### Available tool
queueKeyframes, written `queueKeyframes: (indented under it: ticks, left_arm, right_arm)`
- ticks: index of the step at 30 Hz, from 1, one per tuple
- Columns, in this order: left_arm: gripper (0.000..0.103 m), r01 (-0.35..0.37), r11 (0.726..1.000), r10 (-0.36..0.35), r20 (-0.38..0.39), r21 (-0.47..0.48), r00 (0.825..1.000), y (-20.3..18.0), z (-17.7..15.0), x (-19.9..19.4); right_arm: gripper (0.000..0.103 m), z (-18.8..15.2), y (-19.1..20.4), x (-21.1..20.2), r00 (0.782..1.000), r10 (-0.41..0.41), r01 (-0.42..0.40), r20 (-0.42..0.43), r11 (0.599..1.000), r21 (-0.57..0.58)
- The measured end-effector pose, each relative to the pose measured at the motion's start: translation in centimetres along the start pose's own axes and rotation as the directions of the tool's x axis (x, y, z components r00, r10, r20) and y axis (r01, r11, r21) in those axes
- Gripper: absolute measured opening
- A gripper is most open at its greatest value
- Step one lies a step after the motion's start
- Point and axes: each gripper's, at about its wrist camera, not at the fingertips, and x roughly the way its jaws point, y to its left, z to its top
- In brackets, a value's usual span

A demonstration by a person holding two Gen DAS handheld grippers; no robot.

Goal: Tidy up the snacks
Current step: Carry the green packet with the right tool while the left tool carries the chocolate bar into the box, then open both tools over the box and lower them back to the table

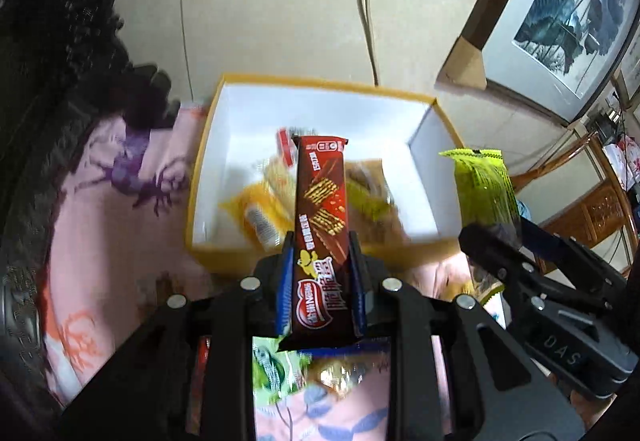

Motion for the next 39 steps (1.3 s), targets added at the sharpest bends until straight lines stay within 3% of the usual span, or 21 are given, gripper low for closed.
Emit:
queueKeyframes:
  ticks: [10,11,13,18,24,27,31,34,39]
  left_arm:
    - [0.026,-0.034,0.999,0.034,0.008,0.032,0.999,0.1,5.9,2.9]
    - [0.047,-0.045,0.998,0.045,0.002,0.036,0.999,0.3,6.7,3.3]
    - [0.073,-0.096,0.995,0.095,0.029,0.033,0.995,0.7,7.9,3.1]
    - [0.076,-0.067,0.998,0.067,0.055,0.005,0.996,2.0,7.7,1.5]
    - [0.082,-0.012,0.998,0.015,0.034,-0.068,0.999,4.1,2.3,-0.1]
    - [0.082,0.018,0.991,-0.02,-0.017,-0.13,1.0,5.4,-1.8,0.1]
    - [0.082,0.029,0.978,-0.051,-0.1,-0.208,0.994,6.9,-7.7,0.4]
    - [0.082,0.018,0.98,-0.051,-0.165,-0.196,0.985,7.3,-11.0,0.4]
    - [0.082,-0.036,0.988,0.004,-0.207,-0.15,0.978,8.0,-14.2,-0.7]
  right_arm:
    - [0.064,6.3,-0.3,3.4,1.0,-0.017,0.017,0.007,1.0,-0.006]
    - [0.064,6.8,-0.3,3.8,1.0,-0.018,0.018,-0.008,1.0,-0.008]
    - [0.066,7.8,-0.6,4.4,0.999,-0.043,0.043,-0.015,0.999,-0.016]
    - [0.067,7.7,-2.0,3.3,0.999,-0.036,0.035,-0.019,0.998,-0.049]
    - [0.071,2.1,-6.8,0.5,0.993,-0.066,0.061,-0.096,0.997,-0.051]
    - [0.071,-2.6,-9.4,0.4,0.981,-0.114,0.109,-0.155,0.993,-0.042]
    - [0.071,-8.3,-11.4,0.4,0.97,-0.097,0.108,-0.221,0.993,0.042]
    - [0.07,-11.8,-12.1,0.5,0.964,-0.114,0.139,-0.241,0.986,0.089]
    - [0.07,-15.1,-13.0,1.6,0.966,-0.084,0.125,-0.246,0.98,0.158]
